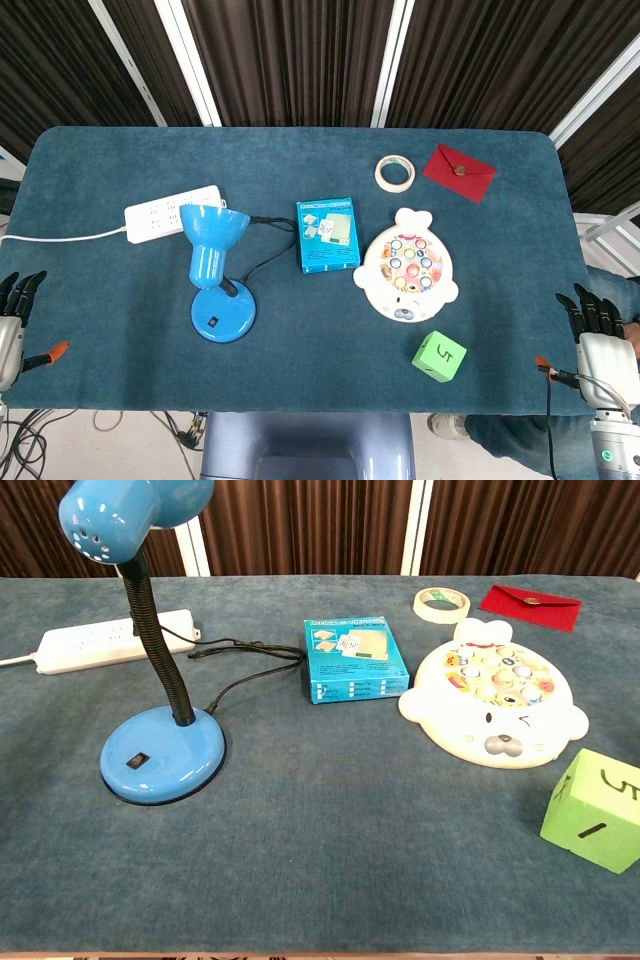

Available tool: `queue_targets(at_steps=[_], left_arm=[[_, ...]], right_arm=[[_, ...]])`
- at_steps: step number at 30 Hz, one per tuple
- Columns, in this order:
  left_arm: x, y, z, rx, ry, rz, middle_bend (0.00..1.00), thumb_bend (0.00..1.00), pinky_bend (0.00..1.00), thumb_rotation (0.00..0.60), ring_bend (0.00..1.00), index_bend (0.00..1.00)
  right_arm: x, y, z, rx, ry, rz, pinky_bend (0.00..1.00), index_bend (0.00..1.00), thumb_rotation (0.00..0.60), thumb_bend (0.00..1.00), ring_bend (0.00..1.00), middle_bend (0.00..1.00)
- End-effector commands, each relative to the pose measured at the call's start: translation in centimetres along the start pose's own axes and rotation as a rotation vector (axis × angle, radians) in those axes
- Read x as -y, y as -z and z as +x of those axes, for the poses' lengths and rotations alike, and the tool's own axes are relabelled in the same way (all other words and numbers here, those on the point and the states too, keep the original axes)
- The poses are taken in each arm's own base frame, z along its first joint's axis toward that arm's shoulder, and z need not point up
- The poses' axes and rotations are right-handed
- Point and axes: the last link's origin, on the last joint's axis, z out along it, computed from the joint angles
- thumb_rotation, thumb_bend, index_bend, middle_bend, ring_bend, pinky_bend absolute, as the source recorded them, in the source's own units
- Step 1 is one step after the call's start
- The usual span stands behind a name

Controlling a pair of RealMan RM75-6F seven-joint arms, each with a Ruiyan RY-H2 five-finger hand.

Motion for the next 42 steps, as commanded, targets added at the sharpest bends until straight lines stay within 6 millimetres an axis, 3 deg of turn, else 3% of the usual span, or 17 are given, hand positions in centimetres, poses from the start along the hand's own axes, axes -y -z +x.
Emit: queue_targets(at_steps=[1, 31, 33, 36, 42], left_arm=[[0.0, 0.0, 0.0, 0.002, 0.0, 0.001, 0.11, 0.11, 0.16, 0.6, 0.02, 0.06], [-0.2, -0.1, -0.2, 0.02, 0.003, -0.02, 0.11, 0.11, 0.16, 0.6, 0.02, 0.06], [-0.5, 0.0, -0.2, 0.021, 0.006, -0.031, 0.11, 0.12, 0.21, 0.6, 0.04, 0.06], [-1.4, 0.0, -0.6, 0.016, -0.019, -0.09, 0.16, 0.17, 0.37, 0.6, 0.12, 0.06], [-4.4, -0.6, -3.7, 0.117, -0.05, -0.252, 0.39, 0.38, 0.6, 0.6, 0.33, 0.05]], right_arm=[[0.0, 0.0, 0.0, -0.001, -0.001, 0.0, 0.0, 0.15, 0.6, 0.19, 0.03, 0.01], [0.1, 0.1, 0.1, -0.005, -0.003, -0.007, 0.0, 0.15, 0.6, 0.19, 0.03, 0.01], [0.1, 0.1, 0.1, -0.005, -0.004, -0.007, 0.0, 0.15, 0.6, 0.19, 0.03, 0.01], [0.1, 0.1, 0.1, -0.006, -0.004, -0.009, 0.0, 0.15, 0.6, 0.19, 0.03, 0.01], [0.3, 0.1, 0.0, -0.008, -0.003, -0.008, 0.0, 0.15, 0.6, 0.19, 0.03, 0.01]])
